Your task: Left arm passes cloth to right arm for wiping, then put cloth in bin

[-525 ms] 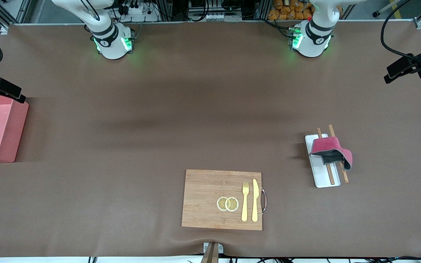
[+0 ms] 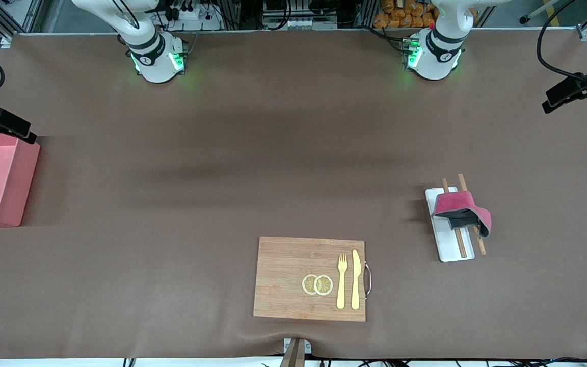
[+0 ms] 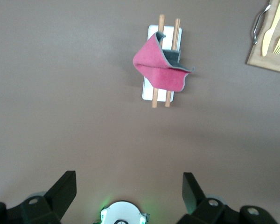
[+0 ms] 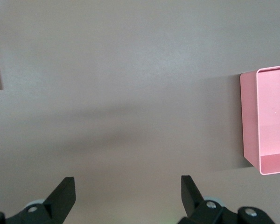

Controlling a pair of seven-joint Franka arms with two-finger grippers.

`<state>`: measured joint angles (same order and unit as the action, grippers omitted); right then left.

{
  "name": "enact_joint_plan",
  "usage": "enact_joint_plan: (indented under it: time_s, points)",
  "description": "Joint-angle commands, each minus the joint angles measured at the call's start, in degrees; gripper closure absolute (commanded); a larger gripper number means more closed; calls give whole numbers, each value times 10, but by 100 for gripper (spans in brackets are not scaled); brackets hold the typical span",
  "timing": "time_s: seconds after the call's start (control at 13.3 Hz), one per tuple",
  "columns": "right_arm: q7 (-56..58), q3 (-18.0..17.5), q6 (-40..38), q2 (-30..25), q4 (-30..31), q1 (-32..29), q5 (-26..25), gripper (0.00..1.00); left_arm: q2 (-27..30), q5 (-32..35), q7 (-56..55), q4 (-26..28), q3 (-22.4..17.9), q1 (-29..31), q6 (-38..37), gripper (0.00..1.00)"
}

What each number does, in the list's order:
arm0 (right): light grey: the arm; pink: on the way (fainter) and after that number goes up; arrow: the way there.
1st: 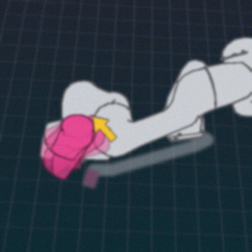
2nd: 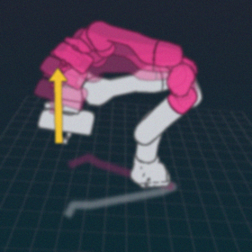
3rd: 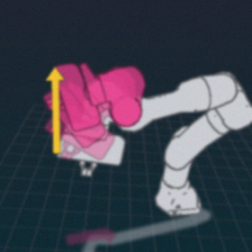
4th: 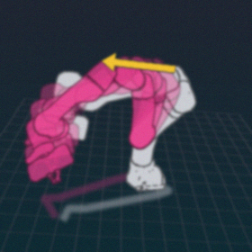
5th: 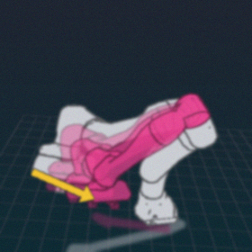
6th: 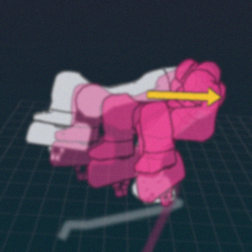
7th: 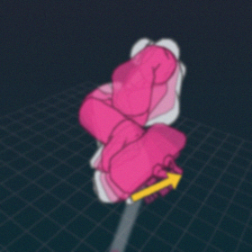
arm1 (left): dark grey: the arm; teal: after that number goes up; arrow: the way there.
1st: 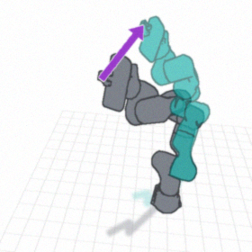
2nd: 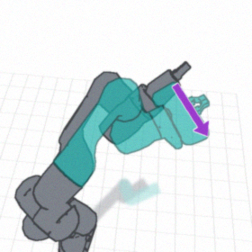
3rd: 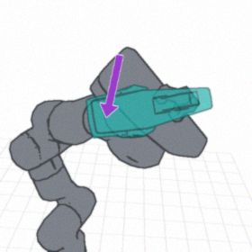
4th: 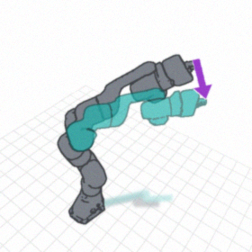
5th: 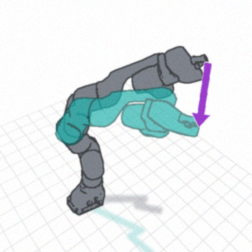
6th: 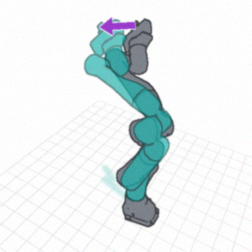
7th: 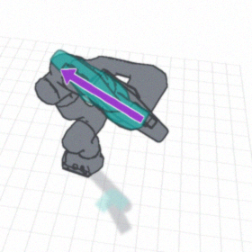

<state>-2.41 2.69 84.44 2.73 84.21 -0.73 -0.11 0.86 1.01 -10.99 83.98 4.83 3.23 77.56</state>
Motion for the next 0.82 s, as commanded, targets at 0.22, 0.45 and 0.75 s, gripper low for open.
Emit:
enact_joint_plan:
  time_s: [0.22,0.45,0.75]
  points:
    - [-6,0,-4,5,-13,6,-6,0,-123,-11,15,25,2,10,97,0]
    - [-6,0,-4,5,-13,6,-6,0,-211,-11,9,36,2,18,204,0]
    - [-6,0,-4,5,-12,6,-5,0,-295,-6,4,49,2,17,301,0]
